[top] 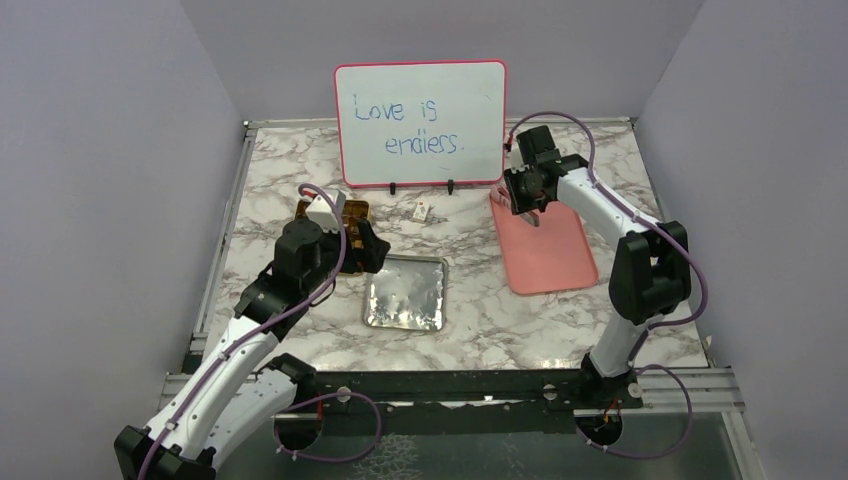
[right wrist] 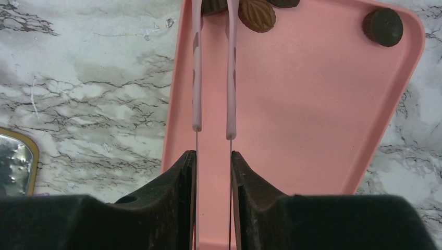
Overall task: Pack the chocolate
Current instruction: Pick up the fake chocolate from the plate.
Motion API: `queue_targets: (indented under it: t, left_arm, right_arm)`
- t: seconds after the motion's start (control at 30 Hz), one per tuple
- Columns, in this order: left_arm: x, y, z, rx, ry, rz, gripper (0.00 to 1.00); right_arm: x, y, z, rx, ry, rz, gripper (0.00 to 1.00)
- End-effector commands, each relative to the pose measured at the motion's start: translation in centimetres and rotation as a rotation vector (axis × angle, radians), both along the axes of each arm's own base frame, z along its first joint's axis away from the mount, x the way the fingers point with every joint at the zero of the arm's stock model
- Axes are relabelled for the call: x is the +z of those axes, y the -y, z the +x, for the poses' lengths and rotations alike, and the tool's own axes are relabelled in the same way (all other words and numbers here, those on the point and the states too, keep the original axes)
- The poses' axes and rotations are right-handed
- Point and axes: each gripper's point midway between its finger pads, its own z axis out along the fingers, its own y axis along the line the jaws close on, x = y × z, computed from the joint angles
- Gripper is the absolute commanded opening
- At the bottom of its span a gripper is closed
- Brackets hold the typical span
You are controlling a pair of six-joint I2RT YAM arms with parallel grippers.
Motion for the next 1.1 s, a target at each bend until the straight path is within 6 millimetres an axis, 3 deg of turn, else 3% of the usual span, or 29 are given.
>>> queue_targets:
  t: [0.0, 0.2, 0.47, 0.77, 0.9, 1.07]
  left_arm:
    - [0.8, -0.5, 0.1, 0.021, 0.037, 0.003, 0.99]
    - [1.8, -1.7, 0.3, 0.083, 0.078, 0.008, 0.99]
    - [4.3, -4.0, 0.1, 0.199, 0.162, -0.032, 0.99]
    - [8.0, -6.3, -1.5, 0.296, 0.27, -0.126, 0.99]
    - [9.6, -6.8, -2.5, 0.297, 0.31, -0.163, 0.99]
    - [12.5, -6.8, -4.1, 0.269, 0.349, -0.231, 0.99]
  right_arm:
    - [1.4, -0.3, 0.1, 0.001, 0.021, 0.005, 0.29]
    - [4.5, -1.1, -0.9, 0.003, 0.078, 0.054, 0.27]
    - [6.8, -3.3, -2.6, 0.009, 0.102, 0.134, 0.26]
    - [11.3, -13.5, -4.4, 0.162, 0.2, 0.311, 0.26]
    - [12.3, -18.4, -5.1, 0.23, 0.222, 0.351, 0.26]
    - [12.1, -23.6, -5.5, 0.284, 0.244, 0.353, 0.26]
